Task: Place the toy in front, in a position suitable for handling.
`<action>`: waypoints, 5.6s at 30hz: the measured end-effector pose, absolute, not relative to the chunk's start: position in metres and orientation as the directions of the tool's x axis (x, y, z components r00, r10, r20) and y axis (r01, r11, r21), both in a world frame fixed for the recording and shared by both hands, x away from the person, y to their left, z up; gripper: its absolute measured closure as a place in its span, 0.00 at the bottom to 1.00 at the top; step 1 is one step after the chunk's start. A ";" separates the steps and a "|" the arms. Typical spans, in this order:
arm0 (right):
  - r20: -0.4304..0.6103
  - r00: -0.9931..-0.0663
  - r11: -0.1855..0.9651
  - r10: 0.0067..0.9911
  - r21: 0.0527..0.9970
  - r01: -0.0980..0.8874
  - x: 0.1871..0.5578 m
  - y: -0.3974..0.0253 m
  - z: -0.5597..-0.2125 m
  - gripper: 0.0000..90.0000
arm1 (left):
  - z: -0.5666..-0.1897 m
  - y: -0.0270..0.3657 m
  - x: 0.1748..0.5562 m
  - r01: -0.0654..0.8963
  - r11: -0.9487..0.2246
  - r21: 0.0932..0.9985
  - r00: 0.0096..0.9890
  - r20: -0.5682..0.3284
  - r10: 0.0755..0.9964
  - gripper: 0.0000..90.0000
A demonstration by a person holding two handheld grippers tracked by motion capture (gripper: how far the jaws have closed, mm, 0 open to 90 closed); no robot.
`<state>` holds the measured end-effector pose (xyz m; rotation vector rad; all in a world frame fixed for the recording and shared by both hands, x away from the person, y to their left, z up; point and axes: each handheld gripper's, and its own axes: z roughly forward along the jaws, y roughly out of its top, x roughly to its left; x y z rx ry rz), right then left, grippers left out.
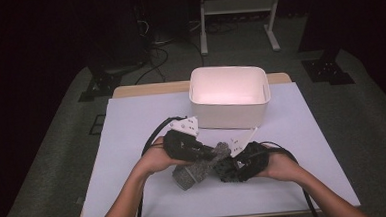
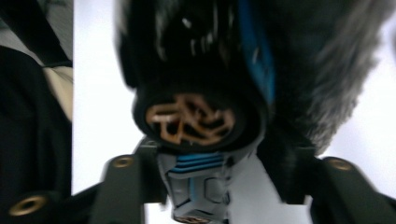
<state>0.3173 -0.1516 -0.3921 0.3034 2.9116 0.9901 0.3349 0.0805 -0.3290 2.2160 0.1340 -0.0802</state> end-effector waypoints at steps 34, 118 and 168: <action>-0.020 -0.969 0.661 0.246 0.735 0.153 0.312 -0.161 -0.375 0.69 | -0.338 0.082 0.341 0.159 -0.575 0.803 0.987 -0.120 0.104 0.90; -0.028 -0.978 0.850 0.208 0.499 0.167 0.316 -0.174 -0.415 0.56 | -0.391 0.038 0.335 0.139 -0.692 0.708 0.990 -0.123 0.072 0.79; -0.015 -0.988 0.666 0.153 0.740 0.092 0.324 -0.142 -0.389 0.63 | -0.343 0.091 0.334 0.173 -0.668 0.724 0.983 -0.081 0.166 0.91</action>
